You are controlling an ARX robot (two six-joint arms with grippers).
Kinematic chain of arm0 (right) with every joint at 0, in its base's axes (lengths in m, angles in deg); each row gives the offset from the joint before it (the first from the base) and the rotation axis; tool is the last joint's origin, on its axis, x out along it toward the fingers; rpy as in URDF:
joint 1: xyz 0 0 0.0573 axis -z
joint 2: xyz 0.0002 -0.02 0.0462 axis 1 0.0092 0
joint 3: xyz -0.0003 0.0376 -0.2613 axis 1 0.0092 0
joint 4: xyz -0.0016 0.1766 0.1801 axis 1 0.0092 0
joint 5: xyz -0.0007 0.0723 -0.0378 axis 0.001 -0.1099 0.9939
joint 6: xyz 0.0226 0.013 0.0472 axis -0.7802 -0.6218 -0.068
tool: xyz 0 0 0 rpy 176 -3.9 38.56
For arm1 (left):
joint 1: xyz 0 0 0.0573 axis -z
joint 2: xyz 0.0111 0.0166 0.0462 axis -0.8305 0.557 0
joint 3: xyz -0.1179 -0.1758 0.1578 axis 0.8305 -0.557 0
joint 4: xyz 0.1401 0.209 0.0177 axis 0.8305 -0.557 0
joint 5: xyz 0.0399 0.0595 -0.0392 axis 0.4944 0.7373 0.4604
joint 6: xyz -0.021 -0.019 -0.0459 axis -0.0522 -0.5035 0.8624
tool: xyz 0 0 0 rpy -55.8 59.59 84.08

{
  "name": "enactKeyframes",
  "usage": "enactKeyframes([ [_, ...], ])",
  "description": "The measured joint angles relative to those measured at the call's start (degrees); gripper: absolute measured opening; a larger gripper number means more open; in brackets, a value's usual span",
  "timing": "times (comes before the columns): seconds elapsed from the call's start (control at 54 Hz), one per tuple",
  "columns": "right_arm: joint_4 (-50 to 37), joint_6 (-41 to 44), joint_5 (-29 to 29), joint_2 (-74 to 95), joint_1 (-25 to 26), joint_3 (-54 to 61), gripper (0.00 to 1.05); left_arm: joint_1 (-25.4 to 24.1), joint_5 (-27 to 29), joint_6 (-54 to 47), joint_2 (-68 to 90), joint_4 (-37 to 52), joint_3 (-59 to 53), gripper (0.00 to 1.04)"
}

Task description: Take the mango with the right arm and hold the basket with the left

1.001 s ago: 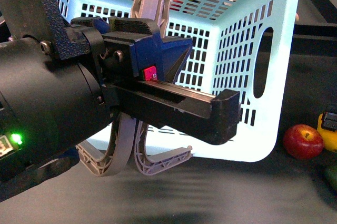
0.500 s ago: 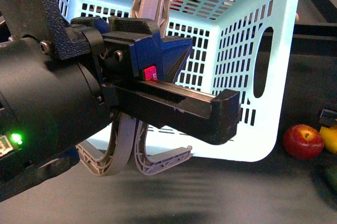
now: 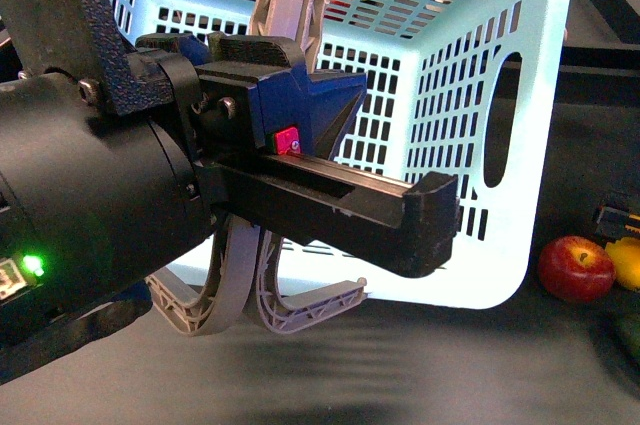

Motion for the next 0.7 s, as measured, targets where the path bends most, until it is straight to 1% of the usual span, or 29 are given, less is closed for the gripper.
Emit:
enactKeyframes([
  [0.704,2.5,0.9,0.7,1.7,1.4,-0.6,0.97,0.0,0.0,0.0,0.0,0.0,0.0,0.09],
])
